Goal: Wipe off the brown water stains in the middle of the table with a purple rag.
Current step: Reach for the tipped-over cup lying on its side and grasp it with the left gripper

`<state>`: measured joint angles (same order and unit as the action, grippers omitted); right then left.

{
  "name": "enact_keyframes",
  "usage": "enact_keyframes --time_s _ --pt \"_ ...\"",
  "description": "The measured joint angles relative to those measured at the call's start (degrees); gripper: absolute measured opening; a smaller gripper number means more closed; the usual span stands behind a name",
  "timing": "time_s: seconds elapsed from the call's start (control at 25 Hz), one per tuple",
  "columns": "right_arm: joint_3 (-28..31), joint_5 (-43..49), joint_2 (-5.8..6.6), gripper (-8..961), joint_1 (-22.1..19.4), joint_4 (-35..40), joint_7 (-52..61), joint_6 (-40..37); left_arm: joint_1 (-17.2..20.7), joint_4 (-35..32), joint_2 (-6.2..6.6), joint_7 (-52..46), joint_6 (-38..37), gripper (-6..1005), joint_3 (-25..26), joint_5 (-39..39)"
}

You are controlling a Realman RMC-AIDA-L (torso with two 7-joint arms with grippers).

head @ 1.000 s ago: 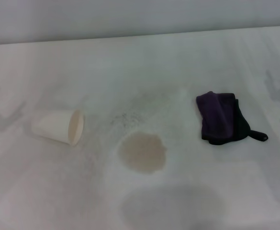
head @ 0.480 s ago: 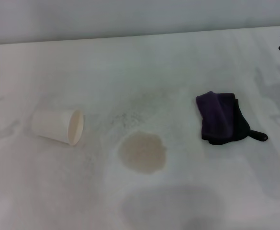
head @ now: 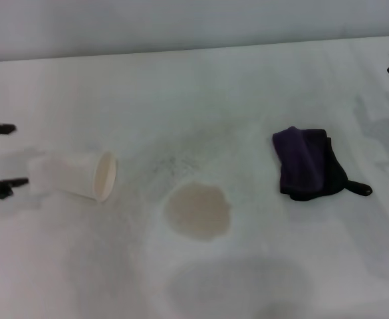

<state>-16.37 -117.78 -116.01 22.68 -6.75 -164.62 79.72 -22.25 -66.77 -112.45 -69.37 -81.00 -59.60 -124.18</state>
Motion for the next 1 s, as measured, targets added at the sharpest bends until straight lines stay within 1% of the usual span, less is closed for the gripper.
enact_keyframes --time_s 0.08,0.16,0.28,0.4,0.56,0.64,0.72,0.8,1.0 --pt "0.0 0.0 0.0 654 0.0 -0.3 0.0 0.0 -1.5 0.6 -0.35 0.2 -0.3 892 -2.1 -2.5" --pt "0.0 0.0 0.0 654 0.0 -0.6 0.0 0.0 -2.7 1.7 -0.07 0.5 -0.4 892 -3.6 -3.2" --pt "0.0 0.0 0.0 654 -0.1 -0.8 0.0 0.0 -4.2 2.9 0.12 2.0 -0.3 893 -4.3 -4.0" --pt "0.0 0.0 0.0 654 -0.2 -1.1 0.0 0.0 -5.2 3.9 -0.21 4.1 0.0 893 -4.3 -5.2" --pt "0.0 0.0 0.02 653 -0.3 -1.2 0.0 0.7 -6.3 5.1 -1.19 7.1 1.4 892 -4.3 -6.9" --pt "0.0 -0.1 0.05 653 -0.5 -1.2 -0.1 1.3 -6.7 5.5 -1.96 8.2 2.4 891 -4.4 -8.1" --pt "0.0 -0.2 0.08 653 -0.7 -1.2 -0.1 1.6 -6.8 5.7 -3.04 9.7 4.3 891 -4.4 -9.3" --pt "0.0 -0.2 0.08 654 -0.7 -1.2 -0.1 1.8 -6.8 6.3 -3.61 10.7 5.9 890 -4.4 -9.7" --pt "0.0 -0.2 0.09 654 -0.8 -1.2 -0.1 2.2 -7.6 8.9 -4.01 11.9 8.1 889 -4.0 -9.5"
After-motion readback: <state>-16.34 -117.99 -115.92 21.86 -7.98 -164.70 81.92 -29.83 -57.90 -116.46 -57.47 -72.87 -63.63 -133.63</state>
